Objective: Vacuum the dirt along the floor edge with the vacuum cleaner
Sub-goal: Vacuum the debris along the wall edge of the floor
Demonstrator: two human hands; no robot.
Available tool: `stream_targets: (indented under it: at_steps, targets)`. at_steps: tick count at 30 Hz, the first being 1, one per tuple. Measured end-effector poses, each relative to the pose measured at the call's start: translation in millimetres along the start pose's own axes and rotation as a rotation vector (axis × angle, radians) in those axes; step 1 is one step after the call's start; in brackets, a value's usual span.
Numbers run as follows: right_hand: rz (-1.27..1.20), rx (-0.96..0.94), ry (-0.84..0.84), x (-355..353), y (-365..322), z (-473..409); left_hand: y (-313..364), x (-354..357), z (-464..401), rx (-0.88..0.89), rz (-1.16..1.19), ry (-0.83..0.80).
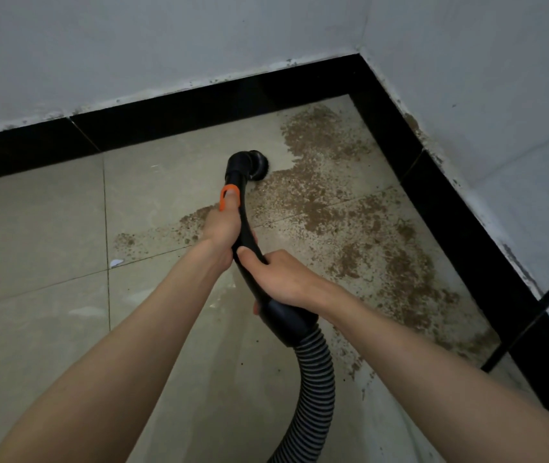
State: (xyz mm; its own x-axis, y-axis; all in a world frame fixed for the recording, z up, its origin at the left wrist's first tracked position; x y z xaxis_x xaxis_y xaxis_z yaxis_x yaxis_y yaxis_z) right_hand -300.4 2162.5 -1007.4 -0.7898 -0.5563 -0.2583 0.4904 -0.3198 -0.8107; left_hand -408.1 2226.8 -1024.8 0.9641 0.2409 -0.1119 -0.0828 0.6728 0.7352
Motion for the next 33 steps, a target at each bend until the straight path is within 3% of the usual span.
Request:
stream_targets:
  at_steps: [12, 26, 33]
  targets:
    - [0.046, 0.020, -0.057, 12, -13, 15, -6, -19, 11, -0.026, 0.035, 0.013]
    - [-0.046, -0.005, 0.009, -1, -3, 24, -1, 4, 16, 0.001, -0.023, 0.003]
    - [0.023, -0.011, 0.005, 6, -7, 23, -4, -6, 16, 0.012, 0.014, -0.003]
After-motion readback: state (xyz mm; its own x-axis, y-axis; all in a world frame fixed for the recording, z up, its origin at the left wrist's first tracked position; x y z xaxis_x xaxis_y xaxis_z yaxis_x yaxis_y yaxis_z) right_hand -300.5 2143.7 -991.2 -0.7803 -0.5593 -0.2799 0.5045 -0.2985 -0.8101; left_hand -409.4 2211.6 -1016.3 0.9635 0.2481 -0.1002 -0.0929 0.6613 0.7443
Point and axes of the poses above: each hand's wrist, its own z-axis away from the middle knuckle, its own x-axis out of the palm, y = z × x, the point moved 4 cm from there along -z, towards the middle knuckle, and after that the axes turned 5 degrees about -x, right-handed, at the moved point
